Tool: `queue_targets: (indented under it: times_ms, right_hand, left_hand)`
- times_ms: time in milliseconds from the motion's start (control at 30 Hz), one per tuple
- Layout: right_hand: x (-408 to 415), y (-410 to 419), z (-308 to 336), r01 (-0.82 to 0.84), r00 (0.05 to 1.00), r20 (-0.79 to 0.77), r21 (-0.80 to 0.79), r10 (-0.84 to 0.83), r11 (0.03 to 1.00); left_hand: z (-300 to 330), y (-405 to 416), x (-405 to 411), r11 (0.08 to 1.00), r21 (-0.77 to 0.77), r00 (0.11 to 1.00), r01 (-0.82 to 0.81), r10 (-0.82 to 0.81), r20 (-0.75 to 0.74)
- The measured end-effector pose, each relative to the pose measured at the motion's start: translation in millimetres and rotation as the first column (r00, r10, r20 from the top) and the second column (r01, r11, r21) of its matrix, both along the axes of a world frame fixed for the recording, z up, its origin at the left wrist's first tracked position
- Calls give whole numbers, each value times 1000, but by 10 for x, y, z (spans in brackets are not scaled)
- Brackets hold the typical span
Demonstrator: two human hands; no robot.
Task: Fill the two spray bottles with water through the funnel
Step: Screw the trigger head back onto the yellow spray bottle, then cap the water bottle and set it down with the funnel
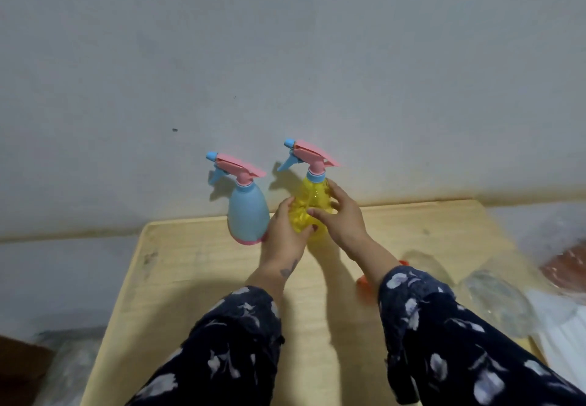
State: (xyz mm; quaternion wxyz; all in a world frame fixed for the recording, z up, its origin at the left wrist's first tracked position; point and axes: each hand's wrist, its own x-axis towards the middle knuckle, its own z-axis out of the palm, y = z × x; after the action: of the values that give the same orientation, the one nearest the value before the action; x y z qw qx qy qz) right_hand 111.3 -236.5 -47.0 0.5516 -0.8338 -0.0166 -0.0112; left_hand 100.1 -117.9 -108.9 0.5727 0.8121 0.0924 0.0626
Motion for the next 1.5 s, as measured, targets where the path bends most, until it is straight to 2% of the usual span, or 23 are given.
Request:
queue_targets:
  times_ms: [233, 367, 467, 633, 867, 967, 1100, 1267, 1333, 1500]
  right_hand:
    - [90, -18, -132, 26, 1000, 6, 15, -26, 1000]
    - [46, -21, -88, -23, 997, -78, 5, 24, 1000]
    - [-62, -73, -19, -50, 985, -166, -67, 38, 997]
    - [-524, -291, 111, -97, 971, -234, -171, 56, 980]
    - [-1353, -865, 379, -192, 951, -287, -264, 113, 945]
    - [-1684, -1245, 407, -248, 947, -289, -379, 141, 892]
    - [-2018, -1853, 303, -303, 931, -347, -567, 112, 766]
    - [-2269, -2435, 24, -291, 936, -353, -796, -16, 530]
    - [-2339, -2570, -102, -292, 930, -365, -807, -43, 514]
    - [-2439, -2691, -303, -247, 935, -350, -762, -59, 599]
  left_hand:
    - [-94, 51, 73, 999, -14, 999, 34, -34, 21]
    - [-47, 45, 21, 995, 86, 999, 48, -48, -3]
    - [3, 42, -66, 977, 206, 998, 62, -56, -38]
    - [157, -67, -402, 946, 315, 996, 72, -51, -74]
    - [629, -590, -944, 931, 363, 999, 45, -52, 10]
    - [777, -925, -1135, 948, 312, 996, 56, -75, 51]
    - [885, -1460, -1371, 969, 186, 980, 161, -180, 90]
    - [1000, -1996, -1526, 960, 24, 954, 280, -281, 103]
    - [1049, -2155, -1528, 956, -3, 950, 292, -290, 119]
    - [1112, -2422, -1482, 963, -8, 950, 270, -265, 168]
